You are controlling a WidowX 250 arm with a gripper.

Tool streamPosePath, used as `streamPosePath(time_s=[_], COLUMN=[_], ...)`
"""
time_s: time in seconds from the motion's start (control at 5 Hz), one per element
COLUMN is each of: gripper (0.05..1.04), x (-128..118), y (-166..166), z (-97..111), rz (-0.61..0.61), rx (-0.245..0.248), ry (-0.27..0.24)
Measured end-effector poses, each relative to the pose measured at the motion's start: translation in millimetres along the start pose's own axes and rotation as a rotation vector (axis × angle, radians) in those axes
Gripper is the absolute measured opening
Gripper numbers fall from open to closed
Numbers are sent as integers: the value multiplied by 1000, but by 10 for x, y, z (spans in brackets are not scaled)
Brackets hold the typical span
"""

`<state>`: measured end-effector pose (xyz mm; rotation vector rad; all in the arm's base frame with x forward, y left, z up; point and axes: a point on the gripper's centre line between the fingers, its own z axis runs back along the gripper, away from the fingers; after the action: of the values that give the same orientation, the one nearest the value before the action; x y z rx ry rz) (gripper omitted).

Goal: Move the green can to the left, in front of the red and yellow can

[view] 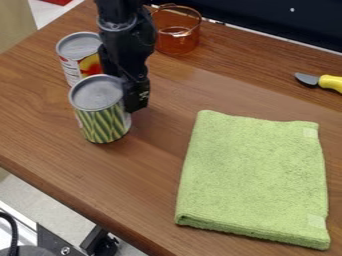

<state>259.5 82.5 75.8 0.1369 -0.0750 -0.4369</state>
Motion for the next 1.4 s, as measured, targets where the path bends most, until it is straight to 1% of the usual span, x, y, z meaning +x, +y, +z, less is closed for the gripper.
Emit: streamPosePath(time_s=[0.2, 0.4, 0.6, 0.8, 1.0, 1.2, 1.4], gripper=[997, 997, 997, 997, 997, 997, 997], x=[-133, -258, -387, -403, -270, -27, 168], y=[60, 148, 199, 178, 75, -137, -369], z=[-22, -14, -26, 66, 122, 162, 197], rz=[-31, -103, -140, -122, -66, 30, 130], rx=[-8, 25, 5, 0, -19, -46, -46], ry=[31, 17, 27, 13, 11, -30, -38])
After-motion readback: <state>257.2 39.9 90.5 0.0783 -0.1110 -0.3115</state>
